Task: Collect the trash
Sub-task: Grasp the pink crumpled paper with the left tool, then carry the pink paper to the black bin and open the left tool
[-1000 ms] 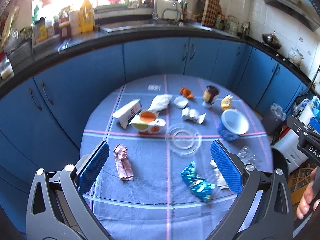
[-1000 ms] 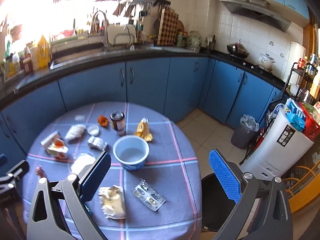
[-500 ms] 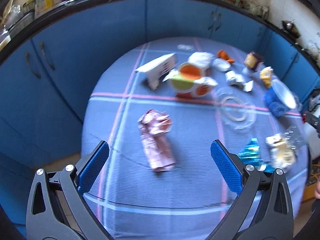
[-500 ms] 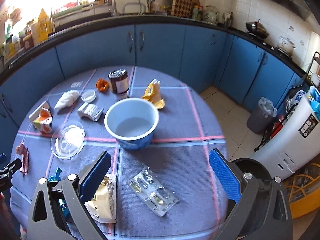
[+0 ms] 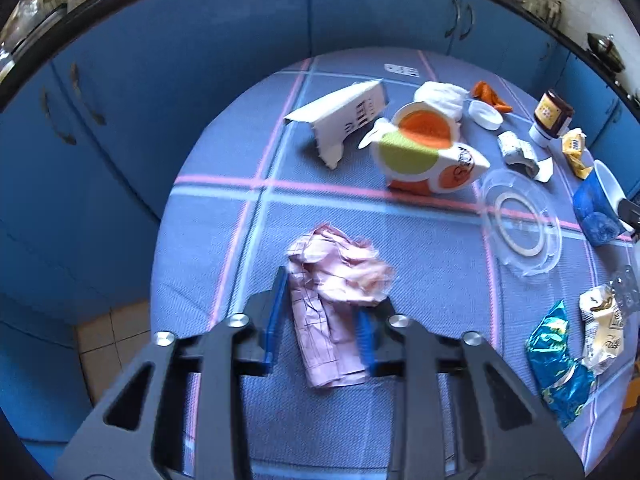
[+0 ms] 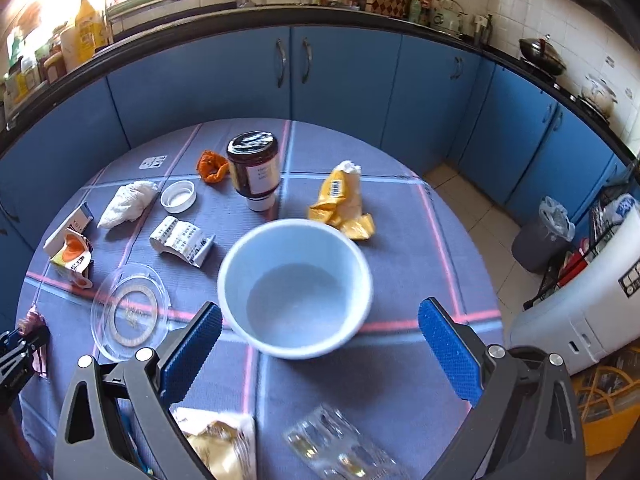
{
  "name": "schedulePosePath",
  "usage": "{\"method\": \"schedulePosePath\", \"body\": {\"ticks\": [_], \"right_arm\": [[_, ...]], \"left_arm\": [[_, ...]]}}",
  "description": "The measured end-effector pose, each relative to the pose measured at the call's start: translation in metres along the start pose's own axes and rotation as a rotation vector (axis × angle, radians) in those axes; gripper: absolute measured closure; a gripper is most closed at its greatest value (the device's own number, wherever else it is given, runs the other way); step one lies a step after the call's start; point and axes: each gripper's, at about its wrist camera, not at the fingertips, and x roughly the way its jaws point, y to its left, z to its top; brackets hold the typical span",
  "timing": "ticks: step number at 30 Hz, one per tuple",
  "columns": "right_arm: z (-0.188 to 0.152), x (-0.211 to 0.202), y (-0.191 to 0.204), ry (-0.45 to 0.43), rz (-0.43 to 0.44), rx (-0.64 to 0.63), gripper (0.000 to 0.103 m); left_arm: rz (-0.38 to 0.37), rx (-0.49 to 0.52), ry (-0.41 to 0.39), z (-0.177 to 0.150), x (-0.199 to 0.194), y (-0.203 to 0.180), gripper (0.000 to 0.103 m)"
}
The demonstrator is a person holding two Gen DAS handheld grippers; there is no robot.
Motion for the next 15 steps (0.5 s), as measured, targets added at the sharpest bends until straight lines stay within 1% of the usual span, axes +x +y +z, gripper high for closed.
{"method": "schedulePosePath", "body": {"ticks": [3, 7, 10, 11, 12, 15], "right_arm": [[0.005, 0.010, 0.008, 0.021, 0.004, -0.019, 0.007], [0.008, 0.023, 0.012, 0.055, 0.000, -0.028, 0.007], [0.008, 0.027, 0.014, 0.048, -0.013, -0.042, 0.007], [0.008, 0.025, 0.013, 0.034, -0.010, -0.042, 0.018], [0.007, 0.023, 0.012, 0.024, 0.001, -0.038, 0.021], [0.006, 0.016, 0.010, 0.010, -0.005, -0.050, 0.022]], "left_arm": [[-0.016, -0.008, -0.008, 0.005, 0.002, 0.001, 0.077], [-0.021, -0.023, -0.023, 0.012, 0.004, 0.002, 0.079], [-0.026, -0.020, -0.042, 0.017, -0.001, 0.000, 0.079], [-0.026, -0.018, -0.053, 0.019, -0.004, 0.000, 0.079], [-0.026, -0.016, -0.061, 0.021, -0.006, -0.001, 0.080], [-0.030, -0.007, -0.088, 0.026, -0.015, -0.006, 0.079]]}}
